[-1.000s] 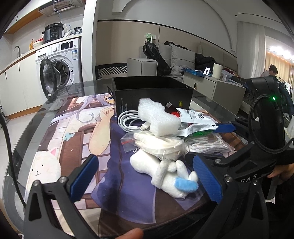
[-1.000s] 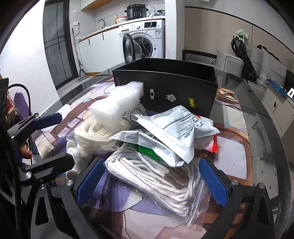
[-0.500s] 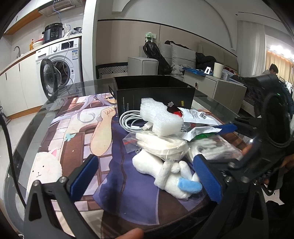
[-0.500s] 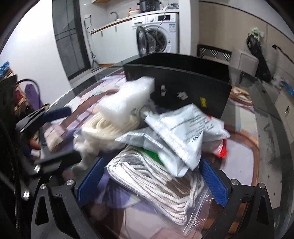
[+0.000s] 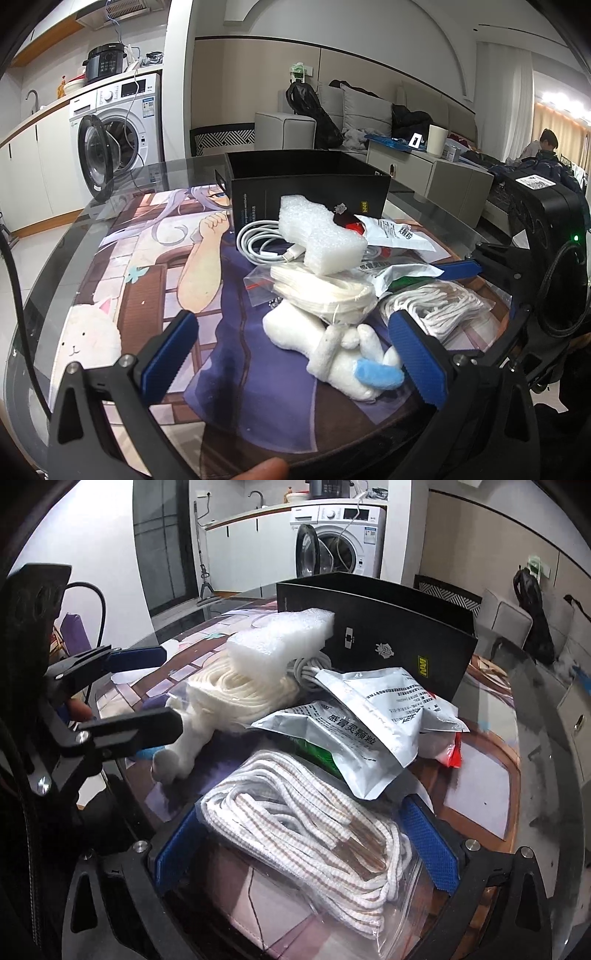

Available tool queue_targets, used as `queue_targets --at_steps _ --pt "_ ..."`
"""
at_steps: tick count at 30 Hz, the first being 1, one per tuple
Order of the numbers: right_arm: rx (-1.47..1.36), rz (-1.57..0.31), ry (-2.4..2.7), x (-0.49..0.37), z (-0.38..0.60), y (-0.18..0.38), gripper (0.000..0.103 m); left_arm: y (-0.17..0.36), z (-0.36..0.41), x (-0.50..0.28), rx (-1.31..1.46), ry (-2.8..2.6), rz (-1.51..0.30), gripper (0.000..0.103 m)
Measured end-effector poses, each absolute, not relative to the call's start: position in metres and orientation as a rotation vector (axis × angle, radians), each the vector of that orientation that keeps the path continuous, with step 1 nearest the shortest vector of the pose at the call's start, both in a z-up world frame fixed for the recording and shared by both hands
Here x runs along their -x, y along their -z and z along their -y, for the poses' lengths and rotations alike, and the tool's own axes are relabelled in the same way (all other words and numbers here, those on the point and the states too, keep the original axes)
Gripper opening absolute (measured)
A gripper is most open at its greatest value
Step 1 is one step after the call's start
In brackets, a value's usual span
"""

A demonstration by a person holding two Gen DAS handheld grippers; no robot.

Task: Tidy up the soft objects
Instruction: 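Close the left tool on the white plush toy while the right tool grasps the rope bag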

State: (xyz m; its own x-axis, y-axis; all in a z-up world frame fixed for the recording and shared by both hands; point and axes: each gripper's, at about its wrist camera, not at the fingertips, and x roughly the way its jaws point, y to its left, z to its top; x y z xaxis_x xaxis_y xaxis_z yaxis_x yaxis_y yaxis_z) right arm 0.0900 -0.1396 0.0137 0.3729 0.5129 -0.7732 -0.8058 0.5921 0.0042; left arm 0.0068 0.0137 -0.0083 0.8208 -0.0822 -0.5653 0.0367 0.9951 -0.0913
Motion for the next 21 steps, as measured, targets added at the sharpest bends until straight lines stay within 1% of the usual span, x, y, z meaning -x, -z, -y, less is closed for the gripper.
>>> queue_targets --at_steps 2,4,6,7,9,11,15,21 --pt "0.407 -0.81 -0.876 -0.089 0.142 -0.013 0.102 0.008 -0.013 -0.007 0.077 0.064 -0.604 0.103" --pt "0.4 -0.802 -0.874 -0.087 0.148 -0.015 0.099 0.008 -0.013 -0.007 0.079 0.065 -0.605 0.103" --pt "0.386 -0.786 -0.866 -0.083 0.154 -0.015 0.093 0.009 -0.012 -0.008 0.079 0.068 -0.611 0.103" --pt "0.384 -0.782 -0.865 -0.083 0.156 -0.016 0.092 0.01 -0.012 -0.009 0.079 0.071 -0.614 0.103" --pt "0.38 -0.774 -0.859 -0.081 0.16 -0.017 0.085 0.01 -0.009 -0.01 0.076 0.079 -0.619 0.103" --pt "0.37 -0.765 -0.862 -0.08 0.163 -0.02 0.081 0.011 -0.006 -0.011 0.074 0.086 -0.625 0.103" --pt "0.342 -0.75 -0.858 -0.078 0.168 -0.024 0.077 0.016 -0.001 -0.017 0.074 0.101 -0.655 0.103" --pt "0.339 -0.738 -0.839 -0.07 0.172 -0.027 0.076 0.025 0.006 -0.025 0.058 0.107 -0.703 0.103"
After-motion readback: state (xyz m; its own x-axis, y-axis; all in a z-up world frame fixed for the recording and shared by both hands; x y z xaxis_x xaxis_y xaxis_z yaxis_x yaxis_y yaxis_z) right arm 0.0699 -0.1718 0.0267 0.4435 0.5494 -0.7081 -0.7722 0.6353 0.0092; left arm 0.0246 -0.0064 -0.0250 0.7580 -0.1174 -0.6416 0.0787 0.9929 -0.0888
